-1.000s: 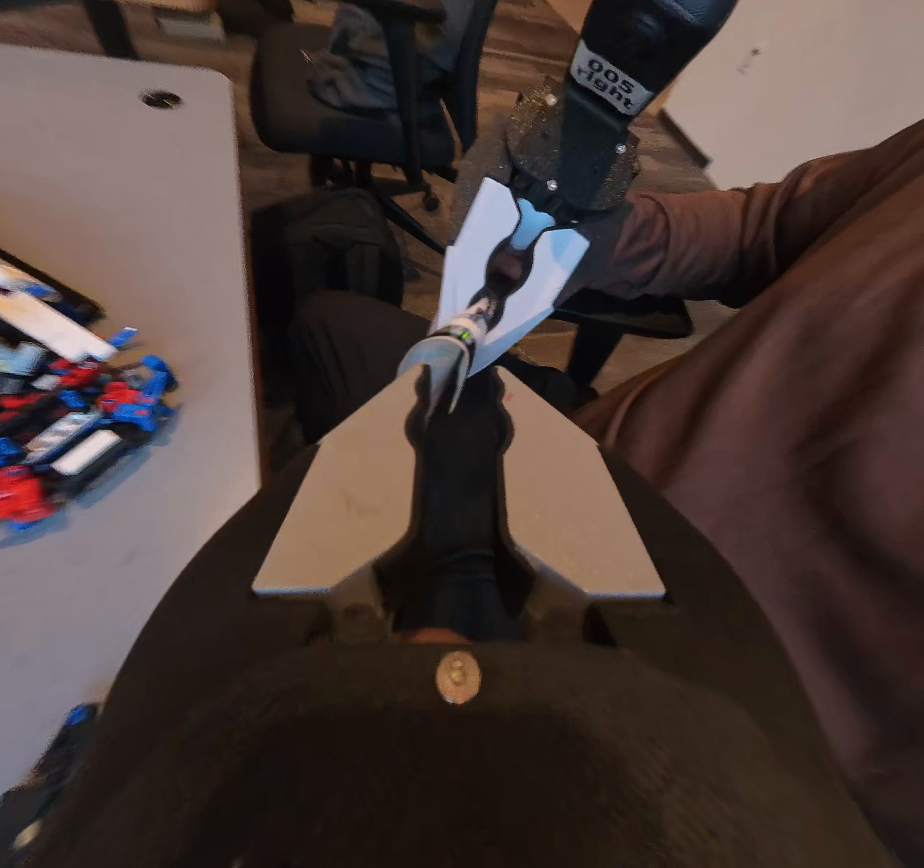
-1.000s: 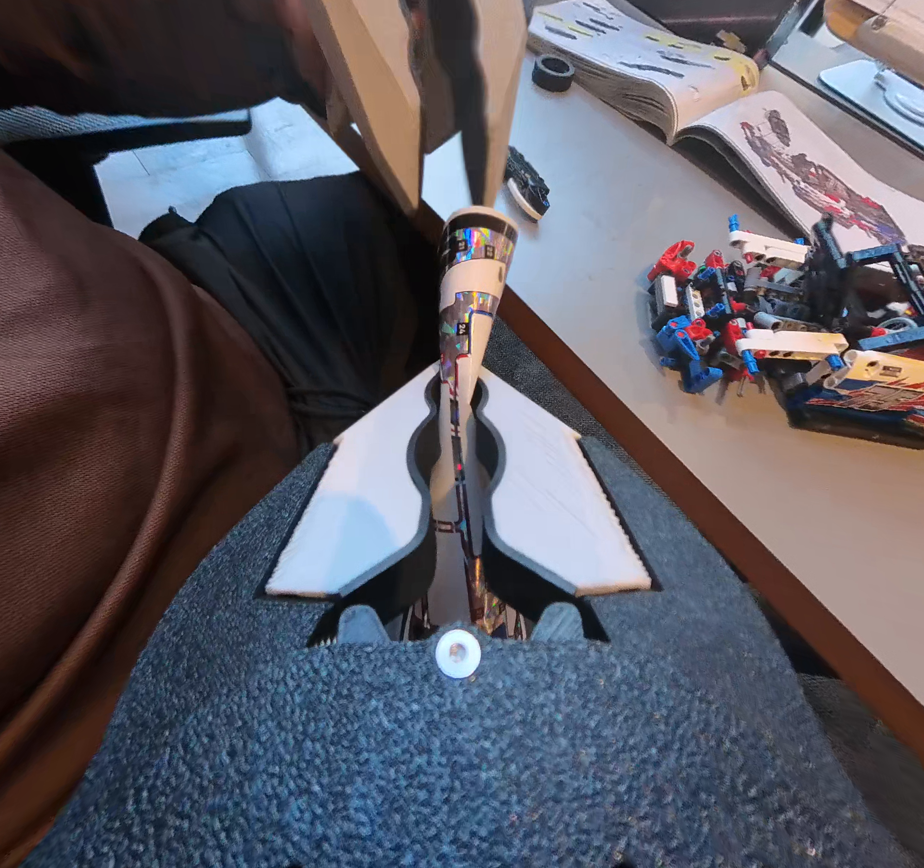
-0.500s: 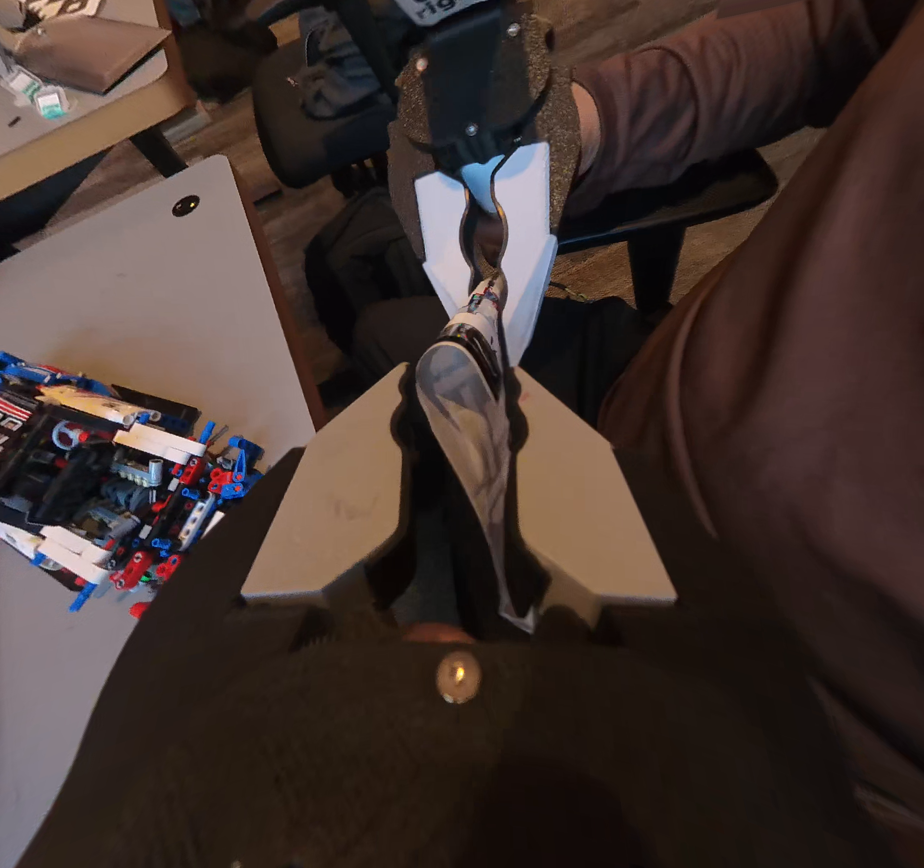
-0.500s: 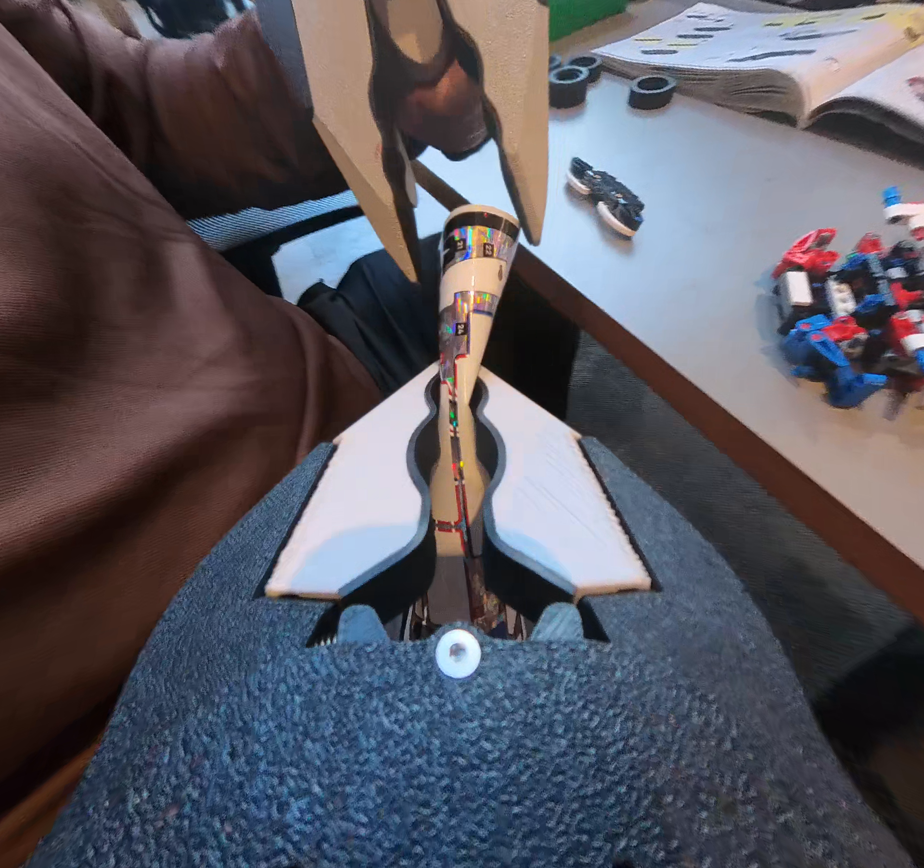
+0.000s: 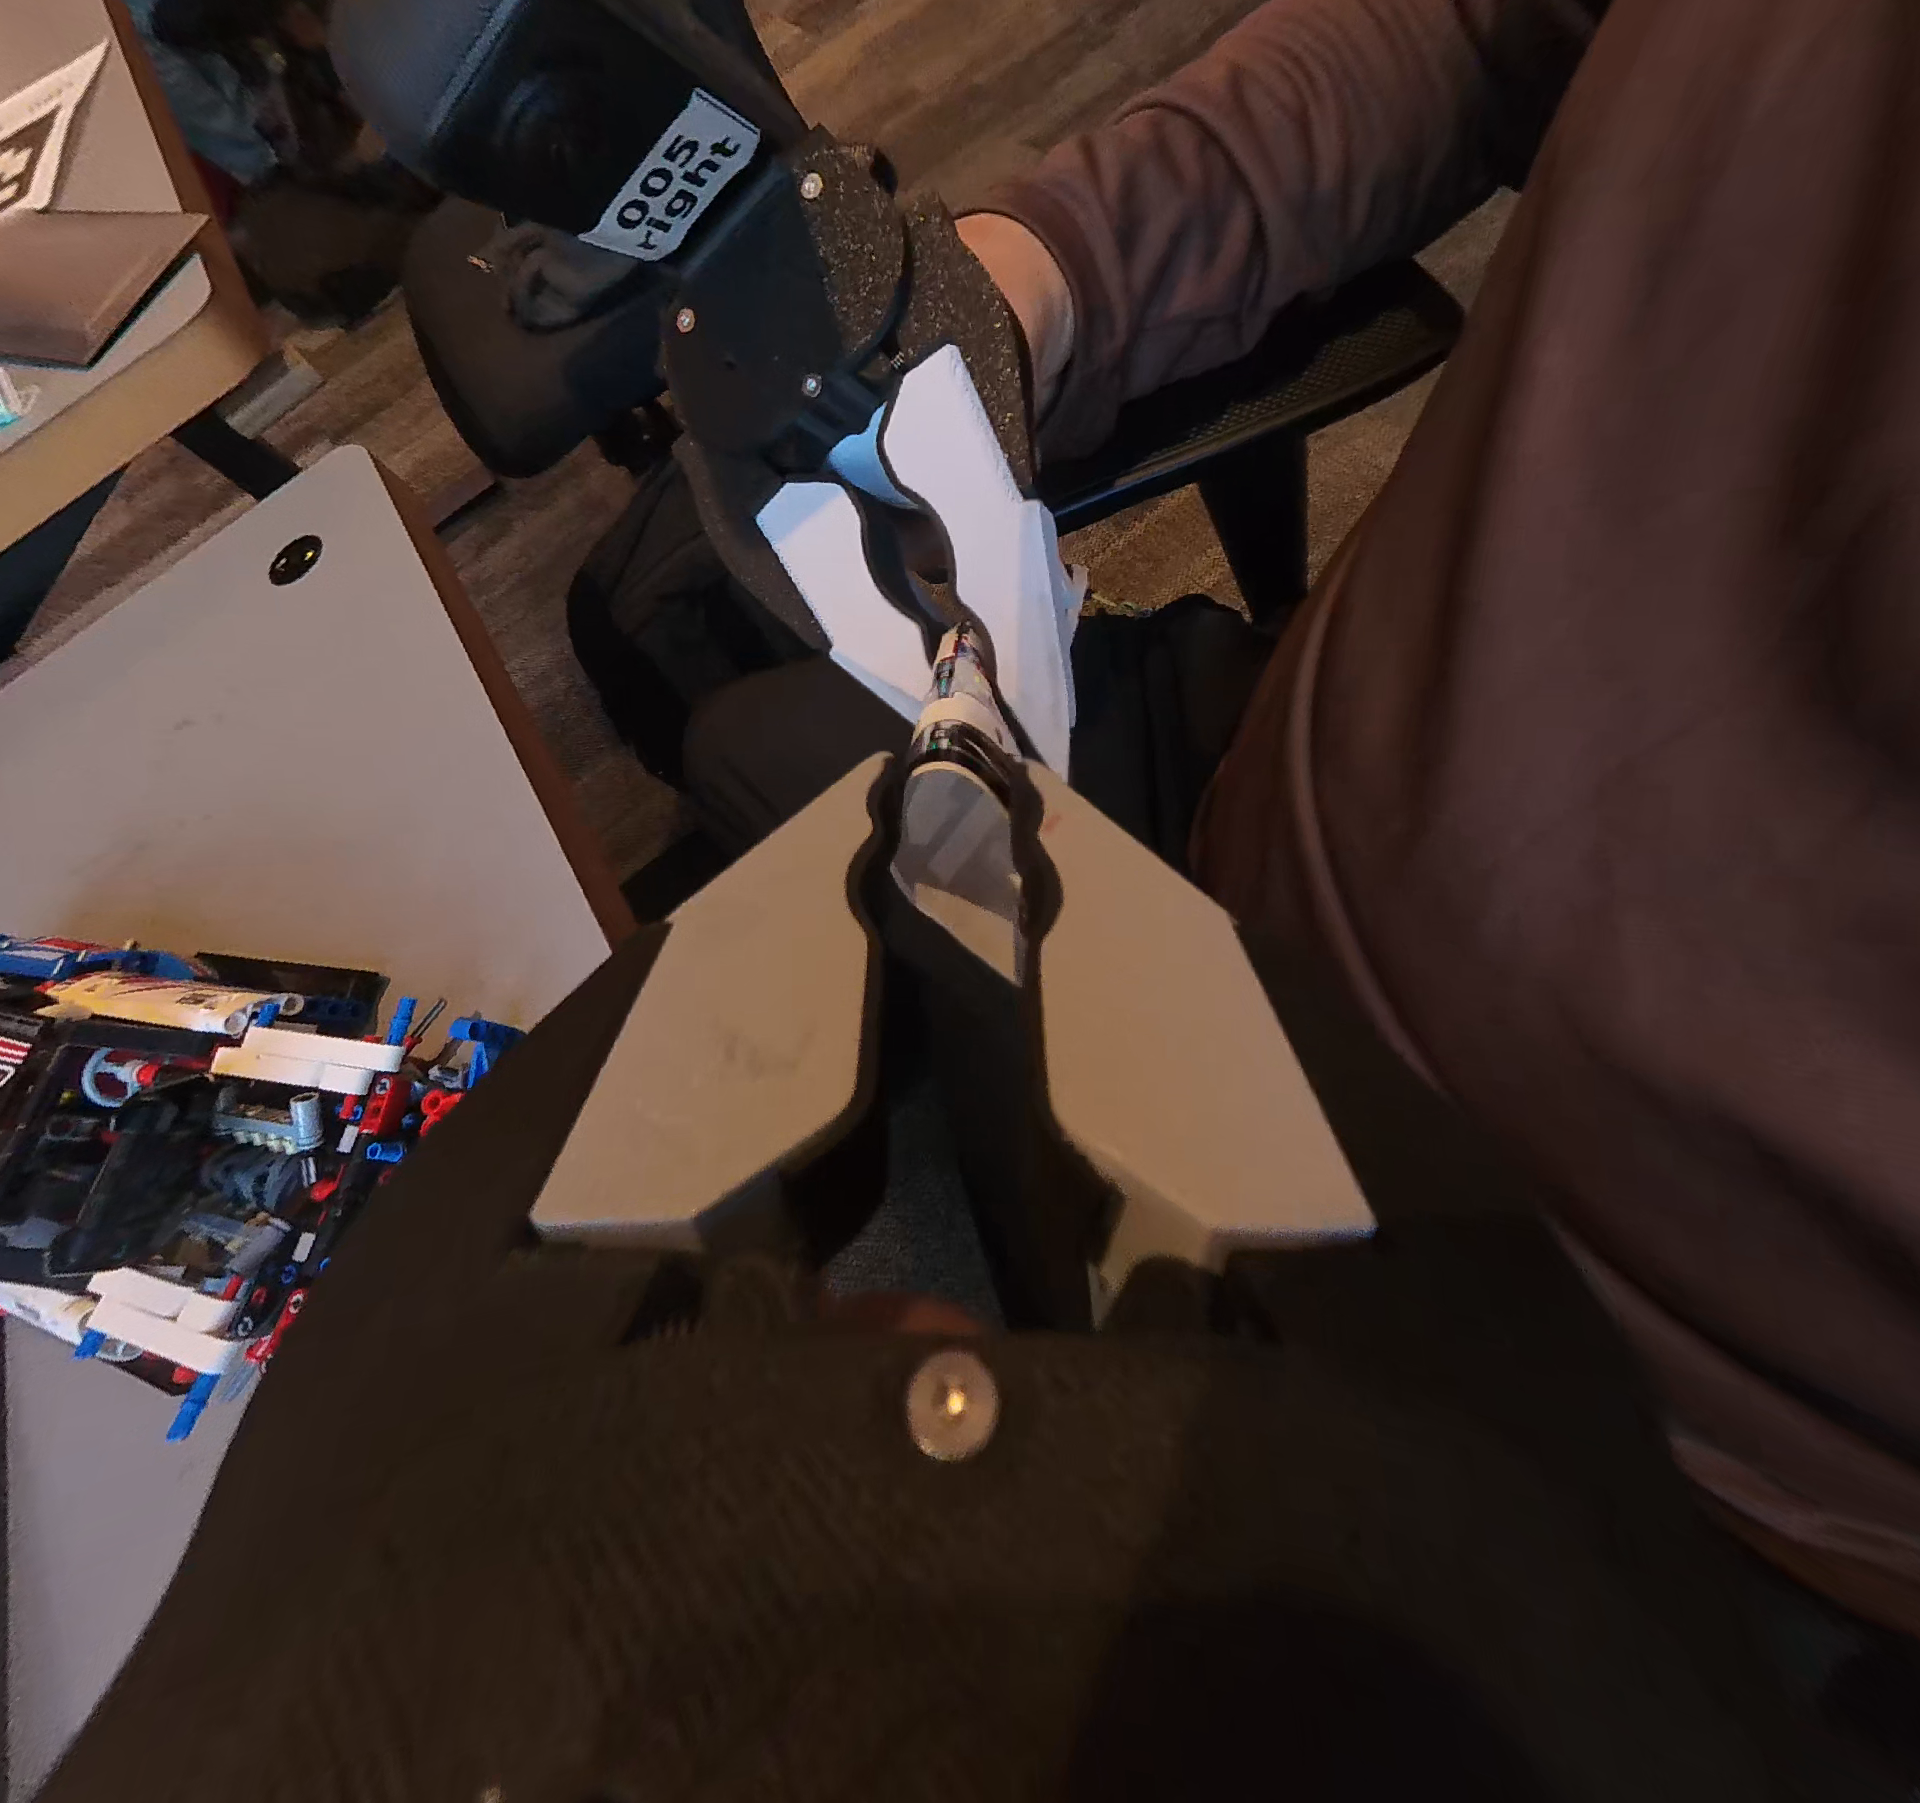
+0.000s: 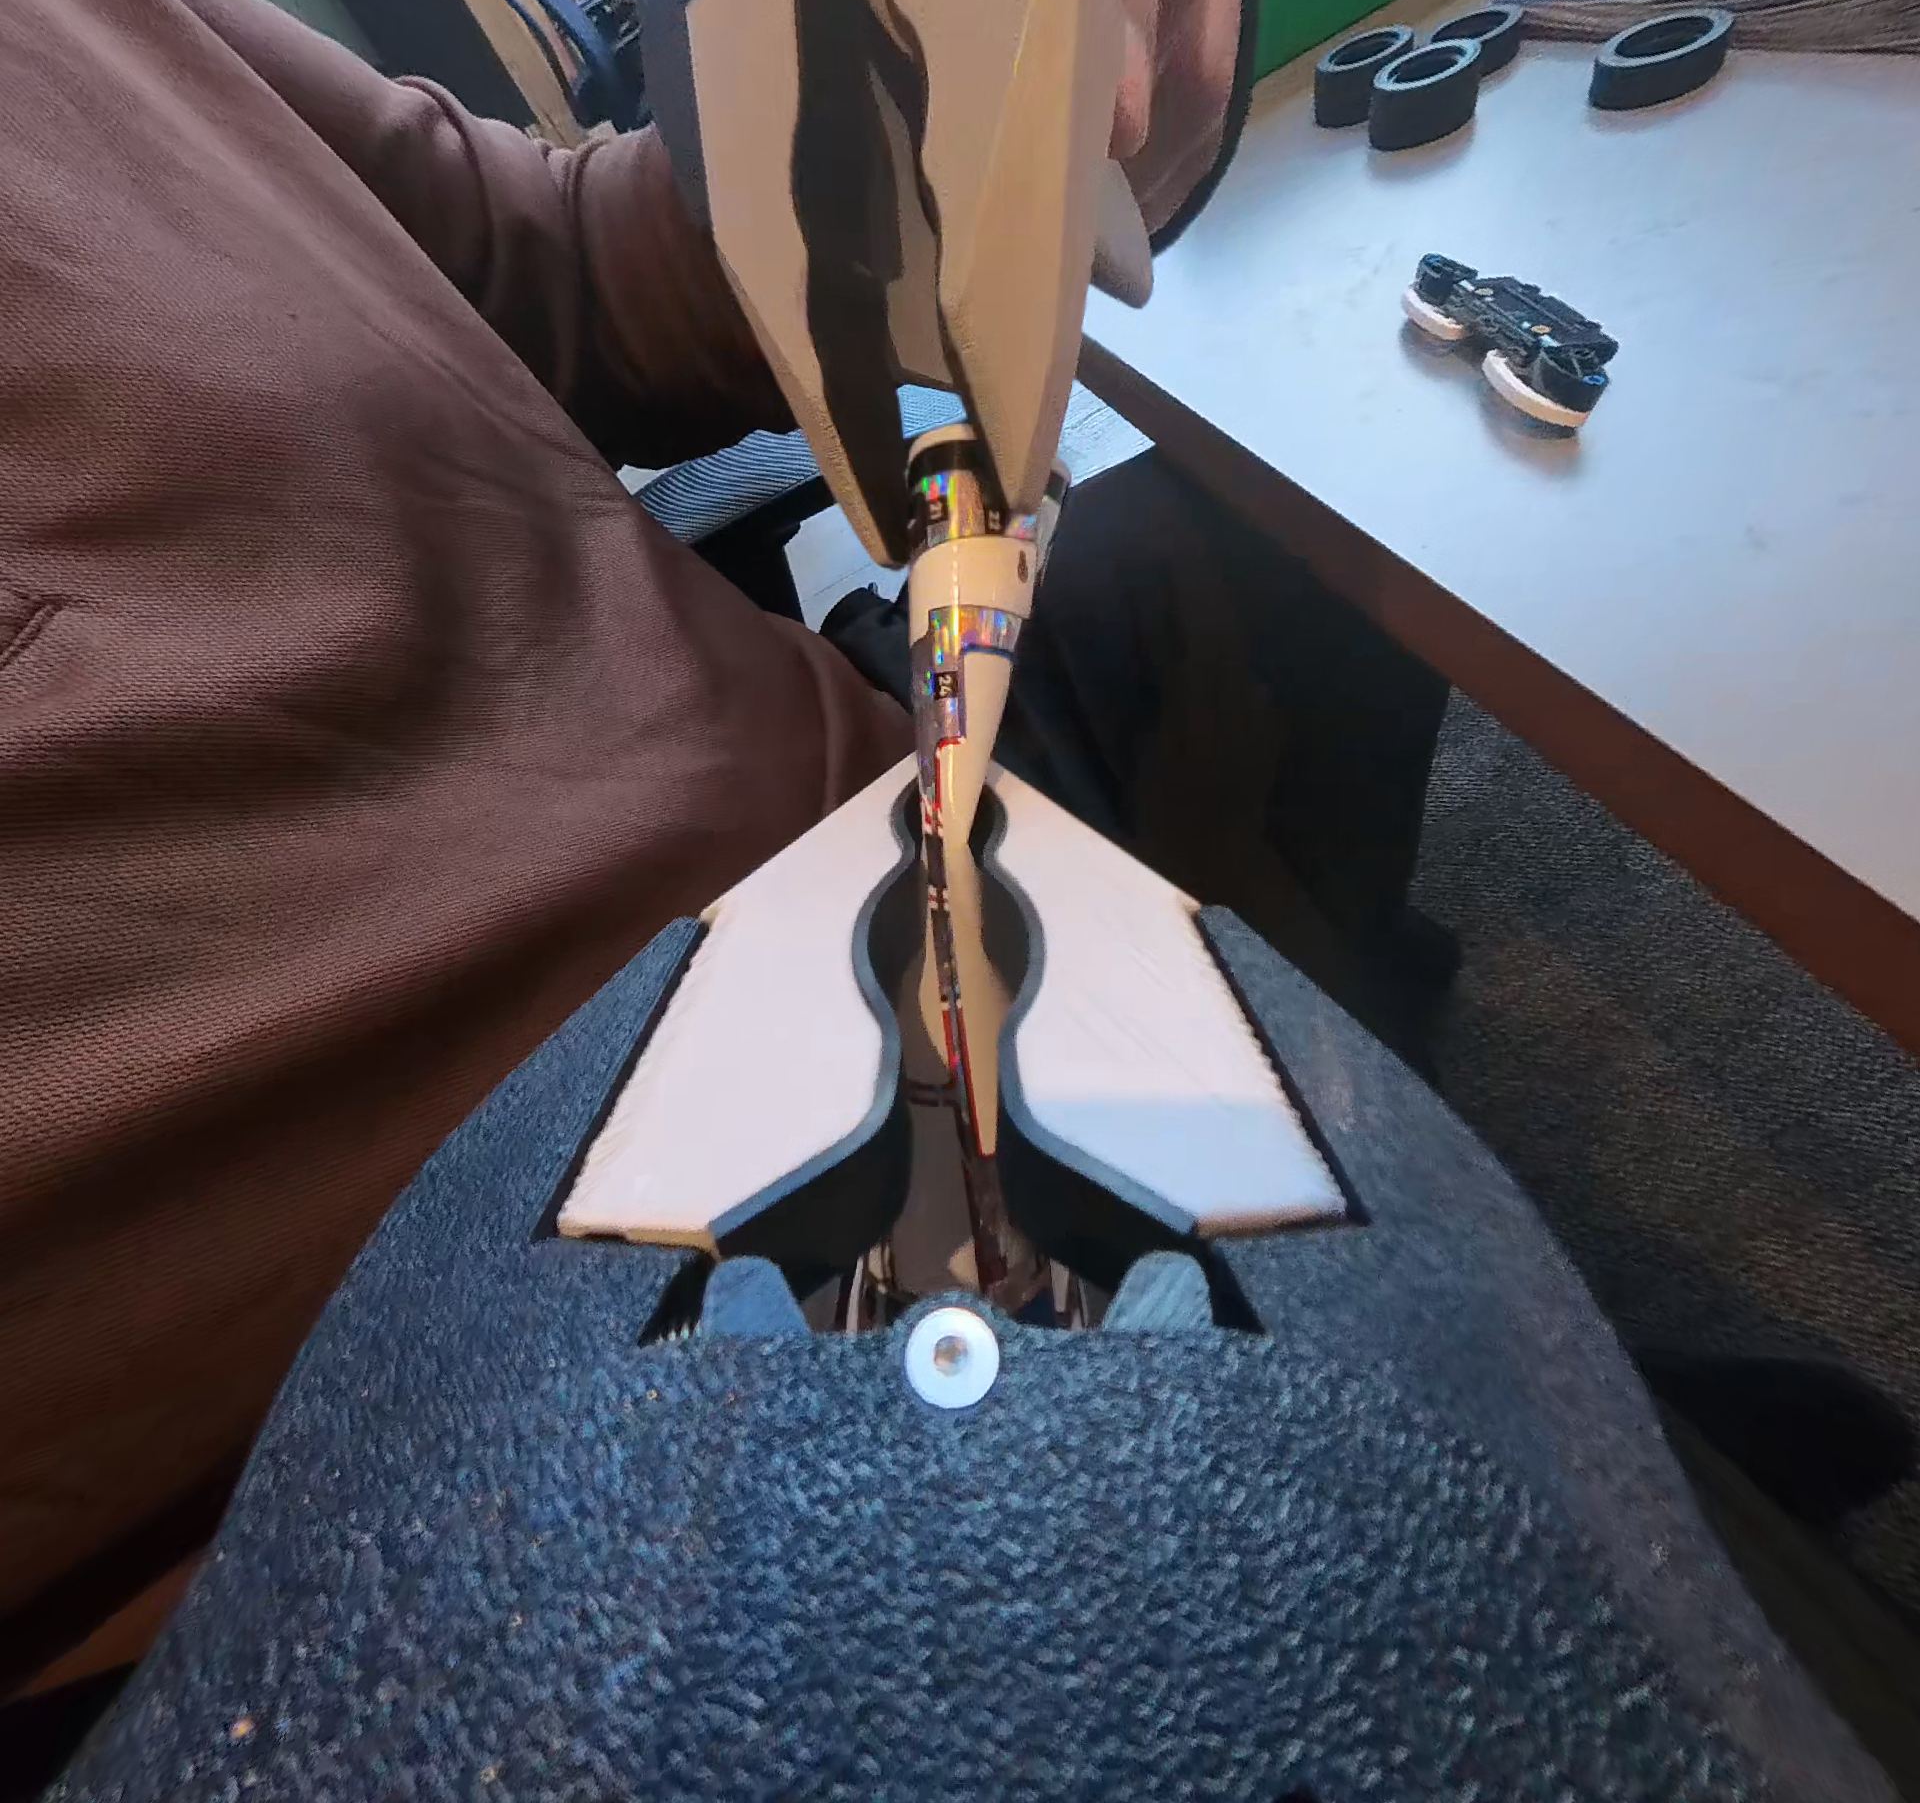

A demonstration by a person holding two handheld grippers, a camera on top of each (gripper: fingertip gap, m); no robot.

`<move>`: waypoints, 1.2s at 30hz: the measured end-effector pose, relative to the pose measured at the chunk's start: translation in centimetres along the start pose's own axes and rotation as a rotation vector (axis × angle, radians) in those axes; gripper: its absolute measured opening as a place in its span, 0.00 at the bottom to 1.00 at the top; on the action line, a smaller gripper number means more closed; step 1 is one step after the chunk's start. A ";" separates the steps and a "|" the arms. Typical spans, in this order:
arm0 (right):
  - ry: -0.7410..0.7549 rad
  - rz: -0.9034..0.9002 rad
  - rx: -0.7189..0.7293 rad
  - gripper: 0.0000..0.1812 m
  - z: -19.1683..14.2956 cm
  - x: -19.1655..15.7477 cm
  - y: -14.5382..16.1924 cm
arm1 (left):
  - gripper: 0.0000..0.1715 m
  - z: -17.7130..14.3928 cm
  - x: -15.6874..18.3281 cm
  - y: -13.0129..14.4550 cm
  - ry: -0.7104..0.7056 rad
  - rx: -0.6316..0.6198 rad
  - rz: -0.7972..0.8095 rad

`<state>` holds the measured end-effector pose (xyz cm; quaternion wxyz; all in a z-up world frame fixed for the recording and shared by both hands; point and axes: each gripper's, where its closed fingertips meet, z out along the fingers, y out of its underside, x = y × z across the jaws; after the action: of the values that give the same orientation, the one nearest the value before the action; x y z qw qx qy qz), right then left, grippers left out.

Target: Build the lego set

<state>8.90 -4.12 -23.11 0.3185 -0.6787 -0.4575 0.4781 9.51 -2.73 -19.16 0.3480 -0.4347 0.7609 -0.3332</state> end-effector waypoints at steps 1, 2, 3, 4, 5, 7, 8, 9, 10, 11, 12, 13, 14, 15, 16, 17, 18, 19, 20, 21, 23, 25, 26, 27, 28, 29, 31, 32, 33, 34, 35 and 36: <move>-0.008 0.001 0.000 0.01 0.0 -0.1 0.0 | 0.10 0.0 0.1 0.0 0.007 0.002 -0.002; -0.021 0.004 0.002 0.01 0.0 -0.3 0.0 | 0.10 0.0 0.3 0.0 0.017 0.010 -0.007; -0.035 0.009 0.005 0.01 0.0 -0.4 0.0 | 0.10 -0.1 0.6 -0.1 0.030 0.019 -0.011; -0.048 0.014 0.008 0.01 0.0 -0.6 0.0 | 0.10 -0.1 0.8 -0.1 0.041 0.027 -0.013; -0.062 0.019 0.011 0.01 0.1 -0.7 0.0 | 0.12 -0.2 1.0 -0.1 0.049 0.032 -0.018; -0.089 0.035 0.016 0.01 0.1 -1.0 -0.1 | 0.13 -0.2 1.4 0.0 0.061 0.036 -0.029; -0.104 0.045 0.016 0.01 0.2 -1.1 0.0 | 0.13 -0.3 1.5 0.0 0.063 0.039 -0.031; -0.121 0.054 0.014 0.01 0.2 -1.3 0.0 | 0.12 -0.3 1.7 0.0 0.067 0.040 -0.031; -0.137 0.062 0.012 0.01 0.3 -1.5 0.1 | 0.11 -0.3 1.9 0.1 0.073 0.038 -0.029; -0.152 0.067 0.010 0.01 0.4 -1.7 0.1 | 0.10 -0.3 2.1 0.2 0.078 0.037 -0.028; -0.165 0.071 0.007 0.01 0.5 -1.8 0.2 | 0.09 -0.3 2.2 0.3 0.082 0.034 -0.030; -0.171 0.072 0.004 0.00 0.6 -1.9 0.2 | 0.07 -0.4 2.2 0.4 0.082 0.034 -0.033; -0.172 0.073 0.003 0.01 0.7 -1.9 0.3 | 0.04 -0.4 2.2 0.5 0.079 0.036 -0.037; -0.178 0.075 0.002 0.01 0.8 -2.0 0.3 | 0.03 -0.4 2.3 0.5 0.078 0.041 -0.043; -0.184 0.078 -0.001 0.01 0.8 -2.1 0.3 | 0.01 -0.4 2.5 0.4 0.085 0.053 -0.053; -0.188 0.080 -0.004 0.01 0.9 -2.1 0.4 | 0.01 -0.4 2.6 0.4 0.095 0.069 -0.068; -0.190 0.081 -0.007 0.02 0.9 -2.2 0.5 | 0.01 -0.4 2.8 0.4 0.103 0.082 -0.087; -0.188 0.080 -0.010 0.02 0.9 -2.1 0.5 | 0.01 -0.4 2.8 0.3 0.109 0.098 -0.105; -0.180 0.076 -0.015 0.03 0.9 -2.1 0.6 | 0.00 -0.4 2.8 0.3 0.111 0.115 -0.123; -0.156 0.064 -0.021 0.04 0.9 -1.8 0.6 | 0.00 -0.4 2.6 0.4 0.103 0.124 -0.140; -0.057 0.014 -0.036 0.12 0.5 -0.6 0.5 | 0.00 -0.4 2.5 0.8 0.094 0.118 -0.164; 0.039 -0.062 0.013 0.17 -0.4 0.0 -0.9 | 0.00 -0.3 2.4 0.8 0.081 0.124 -0.173; 0.053 -0.092 0.043 0.16 -0.7 -0.4 -1.6 | 0.00 -0.3 2.3 0.8 0.078 0.126 -0.182; 0.061 -0.113 0.065 0.14 -0.7 -0.8 -2.2 | 0.00 -0.1 2.3 0.7 0.075 0.126 -0.187; 0.075 -0.130 0.077 0.13 -0.6 -1.0 -2.6 | 0.00 0.0 2.3 0.7 0.075 0.122 -0.184; 0.084 -0.150 0.076 0.12 -0.4 -1.2 -2.8 | 0.00 0.2 2.4 0.8 0.076 0.114 -0.179; 0.108 -0.172 0.042 0.09 0.0 -1.2 -2.4 | 0.00 0.5 2.2 1.0 0.060 0.097 -0.177; 0.128 -0.167 0.020 0.08 0.1 -0.9 -2.0 | 0.00 0.6 2.2 1.0 0.058 0.095 -0.177; 0.131 -0.160 0.012 0.08 0.2 -0.9 -1.9 | 0.00 0.7 2.1 1.1 0.049 0.089 -0.169; 0.129 -0.156 0.016 0.06 0.2 -1.0 -1.9 | 0.00 0.7 2.1 1.1 0.037 0.087 -0.153; 0.134 -0.157 0.019 0.06 0.2 -1.0 -1.9 | 0.00 0.7 2.1 1.1 0.027 0.085 -0.137; 0.144 -0.163 0.018 0.05 0.1 -0.9 -2.0 | 0.00 0.7 2.1 1.1 0.018 0.079 -0.125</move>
<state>8.07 -4.22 -21.11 0.3943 -0.6689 -0.4831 0.4047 8.77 -4.34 -20.91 0.3365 -0.4641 0.7217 -0.3880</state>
